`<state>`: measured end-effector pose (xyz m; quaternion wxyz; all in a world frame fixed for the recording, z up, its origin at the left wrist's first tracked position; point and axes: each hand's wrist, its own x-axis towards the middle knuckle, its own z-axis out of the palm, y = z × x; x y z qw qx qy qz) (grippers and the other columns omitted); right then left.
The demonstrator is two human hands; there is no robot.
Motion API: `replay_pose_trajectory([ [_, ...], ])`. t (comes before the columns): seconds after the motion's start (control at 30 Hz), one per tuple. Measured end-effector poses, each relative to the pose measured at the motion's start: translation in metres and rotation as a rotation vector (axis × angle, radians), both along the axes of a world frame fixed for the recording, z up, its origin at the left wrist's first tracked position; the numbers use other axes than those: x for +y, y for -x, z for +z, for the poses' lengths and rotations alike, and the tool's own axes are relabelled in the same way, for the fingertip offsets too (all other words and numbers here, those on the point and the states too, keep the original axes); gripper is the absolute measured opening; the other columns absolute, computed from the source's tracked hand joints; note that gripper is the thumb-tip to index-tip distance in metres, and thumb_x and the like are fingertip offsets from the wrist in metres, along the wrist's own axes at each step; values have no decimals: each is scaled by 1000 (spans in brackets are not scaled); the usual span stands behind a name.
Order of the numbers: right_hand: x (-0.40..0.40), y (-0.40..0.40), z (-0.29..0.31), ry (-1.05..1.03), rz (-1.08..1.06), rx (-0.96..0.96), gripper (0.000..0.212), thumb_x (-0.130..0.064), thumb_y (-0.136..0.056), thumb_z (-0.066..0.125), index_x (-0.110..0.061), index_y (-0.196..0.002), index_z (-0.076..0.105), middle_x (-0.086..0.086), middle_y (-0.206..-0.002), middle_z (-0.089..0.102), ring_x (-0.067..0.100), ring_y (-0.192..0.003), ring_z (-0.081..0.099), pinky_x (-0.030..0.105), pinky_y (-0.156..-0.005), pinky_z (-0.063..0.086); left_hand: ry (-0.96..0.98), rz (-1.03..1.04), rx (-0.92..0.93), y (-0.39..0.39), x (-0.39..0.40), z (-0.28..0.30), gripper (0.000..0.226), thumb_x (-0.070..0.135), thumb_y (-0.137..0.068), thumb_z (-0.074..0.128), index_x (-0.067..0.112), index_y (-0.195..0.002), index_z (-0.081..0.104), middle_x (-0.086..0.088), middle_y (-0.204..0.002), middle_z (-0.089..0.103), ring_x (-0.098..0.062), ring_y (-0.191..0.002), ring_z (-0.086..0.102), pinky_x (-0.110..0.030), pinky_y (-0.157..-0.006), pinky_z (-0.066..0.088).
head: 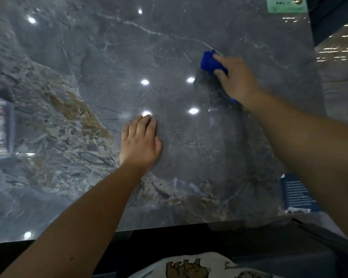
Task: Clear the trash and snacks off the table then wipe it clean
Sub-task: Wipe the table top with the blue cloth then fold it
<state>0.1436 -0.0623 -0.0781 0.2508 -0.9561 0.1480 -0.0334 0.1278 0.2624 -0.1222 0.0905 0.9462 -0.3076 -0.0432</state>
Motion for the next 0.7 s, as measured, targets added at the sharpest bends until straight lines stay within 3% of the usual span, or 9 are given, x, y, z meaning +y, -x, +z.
replay_pose_trajectory([
  [0.13, -11, -19, -29, 361, 212, 217, 52, -34, -98, 37, -16, -146, 29, 12, -154, 30, 34, -140, 28, 50, -112, 26, -11, -2, -10, 0, 0, -3, 53, 35, -88, 42, 12, -135, 48, -11, -142, 47, -30, -134, 36, -47, -112, 22],
  [0.3, 6, 8, -37, 394, 253, 296, 56, -39, -99, 26, -17, -149, 16, 10, -159, 17, 31, -145, 15, 49, -116, 18, -8, 0, -18, -1, 0, -6, 54, 36, -88, 40, 12, -136, 46, -10, -145, 45, -29, -136, 33, -44, -114, 16],
  [0.7, 110, 180, -28, 356, 347, 273, 54, -32, -92, 51, -13, -141, 41, 13, -149, 39, 33, -138, 35, 49, -112, 27, -1, -2, 17, -1, 0, -2, 54, 34, -89, 41, 11, -138, 44, -11, -146, 43, -31, -138, 32, -47, -113, 19],
])
